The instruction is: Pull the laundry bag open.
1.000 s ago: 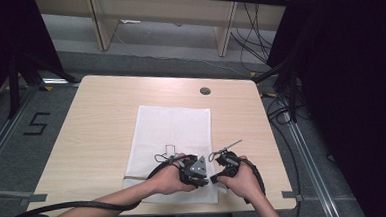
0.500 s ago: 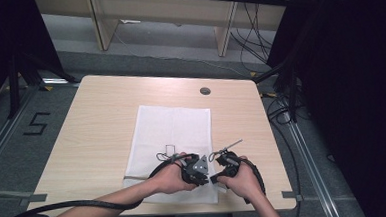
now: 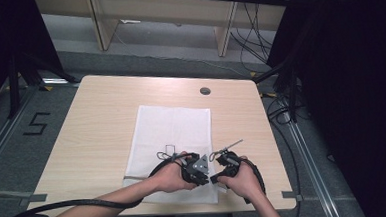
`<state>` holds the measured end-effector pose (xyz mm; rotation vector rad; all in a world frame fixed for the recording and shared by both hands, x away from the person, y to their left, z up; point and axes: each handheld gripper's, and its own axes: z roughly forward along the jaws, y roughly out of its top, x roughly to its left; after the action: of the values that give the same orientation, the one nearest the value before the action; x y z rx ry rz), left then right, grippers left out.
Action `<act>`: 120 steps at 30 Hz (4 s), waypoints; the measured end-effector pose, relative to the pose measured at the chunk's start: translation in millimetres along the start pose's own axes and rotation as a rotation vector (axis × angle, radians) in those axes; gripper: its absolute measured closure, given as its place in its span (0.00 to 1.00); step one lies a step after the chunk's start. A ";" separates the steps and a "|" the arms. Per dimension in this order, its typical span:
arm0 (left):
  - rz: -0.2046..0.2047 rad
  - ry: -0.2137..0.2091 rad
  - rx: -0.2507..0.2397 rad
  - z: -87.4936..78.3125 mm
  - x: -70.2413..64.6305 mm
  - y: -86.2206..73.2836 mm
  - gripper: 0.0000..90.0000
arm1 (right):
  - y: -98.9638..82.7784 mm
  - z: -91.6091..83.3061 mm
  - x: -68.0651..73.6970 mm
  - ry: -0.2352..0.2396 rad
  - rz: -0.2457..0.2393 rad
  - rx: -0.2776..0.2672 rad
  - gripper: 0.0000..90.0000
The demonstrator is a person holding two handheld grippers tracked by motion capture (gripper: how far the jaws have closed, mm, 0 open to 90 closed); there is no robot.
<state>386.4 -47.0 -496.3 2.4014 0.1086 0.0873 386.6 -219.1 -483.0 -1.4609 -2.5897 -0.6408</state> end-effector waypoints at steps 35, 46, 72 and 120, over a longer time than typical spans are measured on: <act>-0.024 -0.007 0.016 -8.8 2.3 -0.1 0.91 | 1.7 0.9 11.4 -0.082 -0.087 0.022 1.00; -0.047 -0.011 0.003 -8.3 1.1 -2.9 0.91 | 1.0 1.2 10.2 -0.077 -0.094 0.013 1.00; -0.038 0.000 0.018 -16.0 1.6 -8.3 0.91 | 1.3 1.2 10.3 -0.076 -0.082 0.016 1.00; -0.045 0.009 0.021 -22.0 1.3 -13.8 0.91 | 0.9 1.1 10.3 -0.077 -0.095 0.014 1.00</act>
<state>384.9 -21.9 -489.3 2.4181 0.1678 0.0762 382.0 -210.0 -480.7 -1.3921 -2.7299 -0.5867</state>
